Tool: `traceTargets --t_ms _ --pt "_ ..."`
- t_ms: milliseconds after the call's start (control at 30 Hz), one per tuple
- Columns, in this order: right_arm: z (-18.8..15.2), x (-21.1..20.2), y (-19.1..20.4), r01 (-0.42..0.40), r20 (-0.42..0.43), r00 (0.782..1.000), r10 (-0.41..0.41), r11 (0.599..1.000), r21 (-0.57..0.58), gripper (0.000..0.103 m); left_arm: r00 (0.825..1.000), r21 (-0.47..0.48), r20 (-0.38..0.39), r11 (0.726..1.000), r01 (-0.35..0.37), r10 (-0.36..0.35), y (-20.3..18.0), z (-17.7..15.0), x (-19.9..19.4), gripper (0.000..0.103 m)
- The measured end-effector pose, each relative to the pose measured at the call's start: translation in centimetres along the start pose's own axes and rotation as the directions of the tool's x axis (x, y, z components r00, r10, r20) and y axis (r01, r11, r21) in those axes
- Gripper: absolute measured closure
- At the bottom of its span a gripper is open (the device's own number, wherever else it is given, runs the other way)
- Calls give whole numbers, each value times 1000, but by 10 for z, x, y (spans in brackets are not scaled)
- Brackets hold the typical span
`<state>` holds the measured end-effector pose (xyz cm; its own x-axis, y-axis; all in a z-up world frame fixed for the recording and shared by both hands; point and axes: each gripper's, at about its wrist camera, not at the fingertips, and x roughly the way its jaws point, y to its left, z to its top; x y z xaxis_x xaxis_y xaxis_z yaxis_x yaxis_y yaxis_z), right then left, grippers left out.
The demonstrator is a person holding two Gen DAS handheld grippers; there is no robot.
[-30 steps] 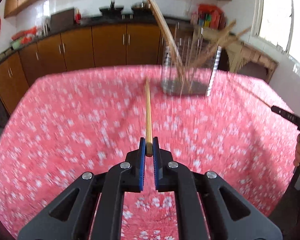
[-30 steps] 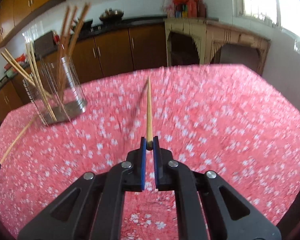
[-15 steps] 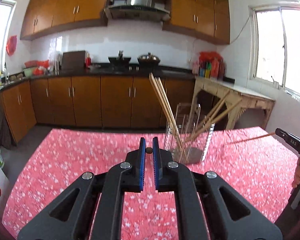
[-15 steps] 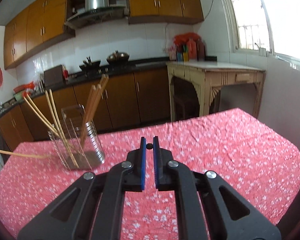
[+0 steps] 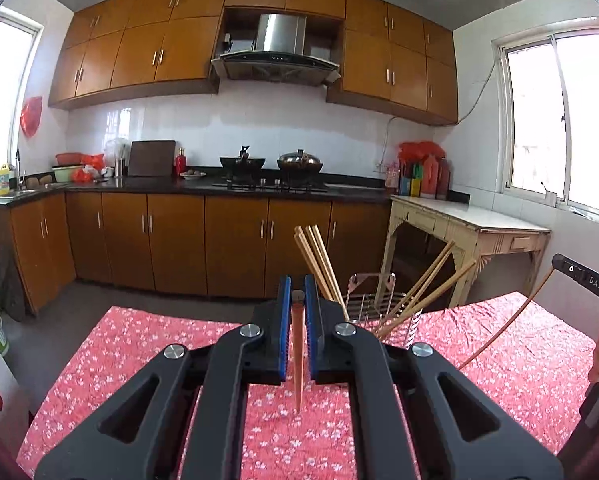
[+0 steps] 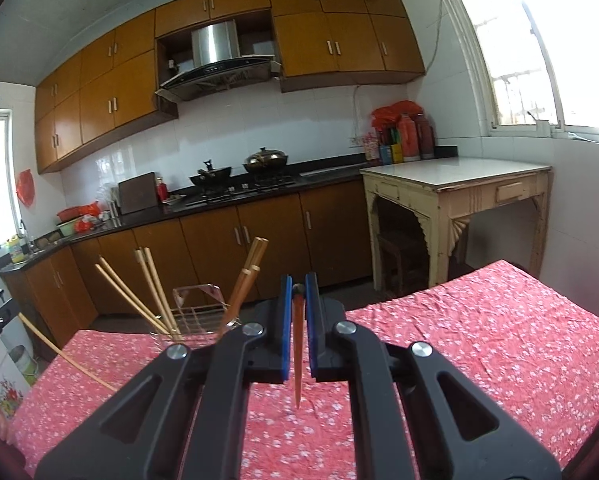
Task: Organize utensils
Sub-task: 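Lift both held chopsticks over the wire holder and lower them in, then open the right tool to drop its chopstick while the left tool releases its own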
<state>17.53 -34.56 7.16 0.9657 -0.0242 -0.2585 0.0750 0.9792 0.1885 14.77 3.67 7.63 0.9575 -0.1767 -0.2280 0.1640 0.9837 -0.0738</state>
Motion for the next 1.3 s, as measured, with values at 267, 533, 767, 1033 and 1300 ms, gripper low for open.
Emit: traceTargets --t_ms 267,533,767,1033,1300 --pt "8 -3 13 -56 7 998 56 998 3 95 1000 -17 12 1000 18 -18 -2 12 3 96" --pt "14 -8 15 -94 2 996 94 996 7 95 999 -23 17 999 34 -34 -5 17 3 96" --pt "34 -27 20 -158 23 987 157 987 14 96 997 -35 37 997 71 -69 -10 40 1 96" --pt "73 -48 32 -234 76 970 233 972 10 95 989 -50 83 990 130 -126 -23 80 -1 96" --pt "105 -32 57 -228 127 965 229 973 -24 96 984 -62 131 989 131 -122 -39 113 11 96"
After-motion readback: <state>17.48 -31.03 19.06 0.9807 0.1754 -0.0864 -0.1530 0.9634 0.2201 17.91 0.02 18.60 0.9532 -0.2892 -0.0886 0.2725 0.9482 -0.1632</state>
